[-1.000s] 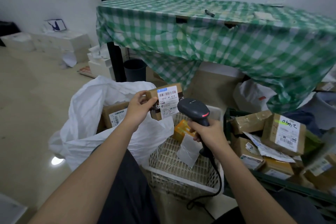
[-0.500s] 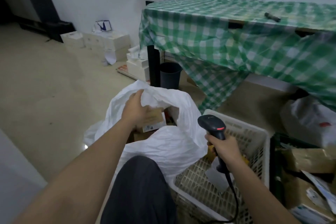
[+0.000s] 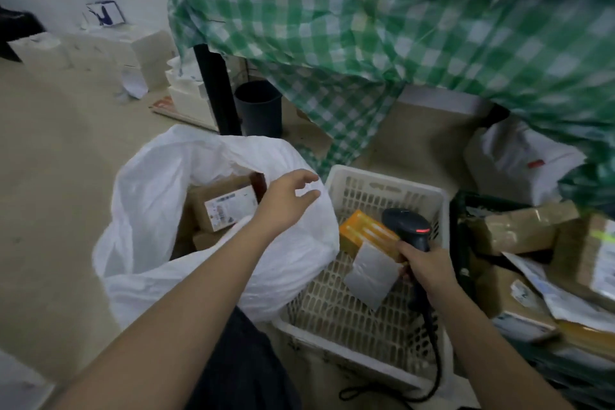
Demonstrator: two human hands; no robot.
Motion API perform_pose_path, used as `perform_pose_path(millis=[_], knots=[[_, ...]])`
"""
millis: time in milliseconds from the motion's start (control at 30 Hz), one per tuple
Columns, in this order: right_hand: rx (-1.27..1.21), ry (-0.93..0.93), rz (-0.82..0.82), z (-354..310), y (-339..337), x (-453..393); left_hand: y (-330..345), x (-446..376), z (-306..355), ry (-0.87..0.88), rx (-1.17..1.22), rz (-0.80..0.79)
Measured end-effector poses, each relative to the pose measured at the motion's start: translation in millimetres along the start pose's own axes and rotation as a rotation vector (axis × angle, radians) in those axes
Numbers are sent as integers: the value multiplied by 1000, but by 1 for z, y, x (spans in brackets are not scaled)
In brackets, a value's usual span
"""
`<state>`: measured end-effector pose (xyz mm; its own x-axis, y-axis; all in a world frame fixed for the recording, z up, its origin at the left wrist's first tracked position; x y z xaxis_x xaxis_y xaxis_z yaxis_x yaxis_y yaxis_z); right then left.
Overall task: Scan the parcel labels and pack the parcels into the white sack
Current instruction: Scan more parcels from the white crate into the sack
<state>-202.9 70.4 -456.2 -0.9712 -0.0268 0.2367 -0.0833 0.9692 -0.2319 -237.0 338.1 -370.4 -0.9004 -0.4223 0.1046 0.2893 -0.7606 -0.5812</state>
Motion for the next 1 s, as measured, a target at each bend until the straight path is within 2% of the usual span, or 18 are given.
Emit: perform_pose_path(millis=[200, 367, 467, 567, 700, 867, 1000], knots=[[87, 18, 100, 41, -39, -44, 140, -33, -5, -44, -53, -278], [116, 59, 72, 76, -36, -90, 247, -69, -64, -127, -310, -408], [138, 113, 35, 97, -25, -115, 292, -89, -96, -120, -455, -474], [140, 128, 29, 115, -13, -134, 321, -111, -124, -52, -655, -468], [139, 136, 23, 128, -5, -153, 345, -128, -140, 13, -770, -434], [130, 159, 21, 138, 2, -159, 348, -128, -139, 18, -723, -349], [86, 181, 31, 141, 2, -150, 322, -116, -117, 5, -602, -255]])
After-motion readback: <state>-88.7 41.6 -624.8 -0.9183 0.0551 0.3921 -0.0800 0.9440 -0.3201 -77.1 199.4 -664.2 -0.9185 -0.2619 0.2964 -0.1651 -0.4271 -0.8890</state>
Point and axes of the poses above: each hand's wrist, its own x-axis away from the middle knuckle, its own y-axis out of the palm, z = x × y, the point moved 7 cm from there along -x, towards the middle knuckle, and after that the axes turned 12 degrees about -y, right-handed, at the moved point
